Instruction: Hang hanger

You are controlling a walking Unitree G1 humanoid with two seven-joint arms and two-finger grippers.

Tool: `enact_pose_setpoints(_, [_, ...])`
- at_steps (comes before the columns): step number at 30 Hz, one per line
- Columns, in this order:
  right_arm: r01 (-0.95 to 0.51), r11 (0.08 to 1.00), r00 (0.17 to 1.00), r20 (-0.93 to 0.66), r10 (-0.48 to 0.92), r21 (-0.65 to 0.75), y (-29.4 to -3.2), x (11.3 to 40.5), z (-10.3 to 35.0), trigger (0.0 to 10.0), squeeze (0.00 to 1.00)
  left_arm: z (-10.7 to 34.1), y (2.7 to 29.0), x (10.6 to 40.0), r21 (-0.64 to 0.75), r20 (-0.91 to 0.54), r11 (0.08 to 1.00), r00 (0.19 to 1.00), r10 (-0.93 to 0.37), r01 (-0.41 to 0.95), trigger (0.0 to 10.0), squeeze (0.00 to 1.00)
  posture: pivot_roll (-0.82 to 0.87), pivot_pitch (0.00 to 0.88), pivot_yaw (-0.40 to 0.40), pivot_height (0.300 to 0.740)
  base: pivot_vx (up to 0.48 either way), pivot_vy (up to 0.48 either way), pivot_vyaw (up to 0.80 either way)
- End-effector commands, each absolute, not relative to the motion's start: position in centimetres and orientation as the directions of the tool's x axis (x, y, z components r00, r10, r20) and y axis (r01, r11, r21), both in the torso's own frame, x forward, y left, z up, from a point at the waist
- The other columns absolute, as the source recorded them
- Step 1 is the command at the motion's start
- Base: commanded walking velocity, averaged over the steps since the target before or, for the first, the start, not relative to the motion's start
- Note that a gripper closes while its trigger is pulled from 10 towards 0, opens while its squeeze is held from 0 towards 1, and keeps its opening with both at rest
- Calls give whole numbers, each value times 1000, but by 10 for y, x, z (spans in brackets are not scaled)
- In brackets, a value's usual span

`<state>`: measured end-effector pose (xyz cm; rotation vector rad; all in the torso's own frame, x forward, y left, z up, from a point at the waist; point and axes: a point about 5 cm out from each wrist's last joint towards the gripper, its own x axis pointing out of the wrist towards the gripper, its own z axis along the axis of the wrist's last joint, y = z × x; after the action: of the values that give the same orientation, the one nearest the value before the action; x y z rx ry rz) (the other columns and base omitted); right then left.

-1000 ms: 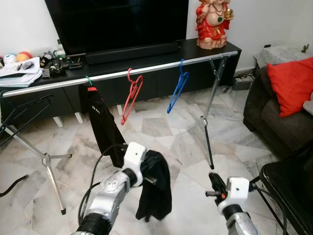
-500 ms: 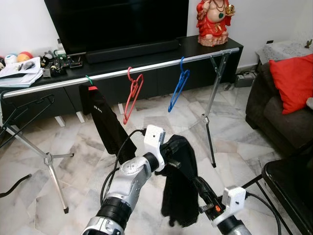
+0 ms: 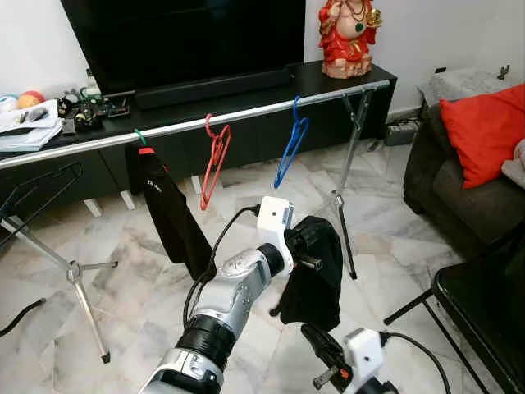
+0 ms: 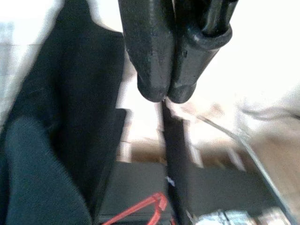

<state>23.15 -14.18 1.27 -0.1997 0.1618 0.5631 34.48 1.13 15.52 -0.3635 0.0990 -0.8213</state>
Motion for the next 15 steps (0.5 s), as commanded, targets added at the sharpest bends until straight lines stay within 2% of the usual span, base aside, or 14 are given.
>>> enact_pose_setpoints(1, [-497,802,868,-218,447,-333,-143,237,13,10000,0,178,-16,337,-369,146,538,619,-771,757,10000,0,-104,53,150,740,0,0,0])
enact_pose_setpoints(3, [-473,795,881,-199,429,-380,-143,241,16,10000,0,178,-18,336,-375,146,530,612,-777,761,10000,0,-104,53,150,740,0,0,0])
enact_pose_setpoints(6, [-464,808,886,-183,427,-363,-140,244,17,10000,0,179,-20,334,-379,146,519,603,-784,766,10000,0,-100,50,155,740,0,0,0])
enact_pose_setpoints(7, [-462,815,887,-178,426,-351,-139,245,17,10000,878,179,-20,333,-380,147,515,600,-787,768,10000,0,-99,50,156,740,0,0,0])
enact_pose_setpoints(8, [-459,820,888,-176,424,-341,-138,246,16,10000,1000,179,-21,333,-381,147,511,597,-789,770,10000,0,-99,50,156,740,0,0,0])
enact_pose_setpoints(15, [-283,876,958,-75,276,-391,-137,260,23,10000,1000,181,-24,329,-411,156,462,560,-813,785,10000,0,-96,51,162,740,0,0,0])
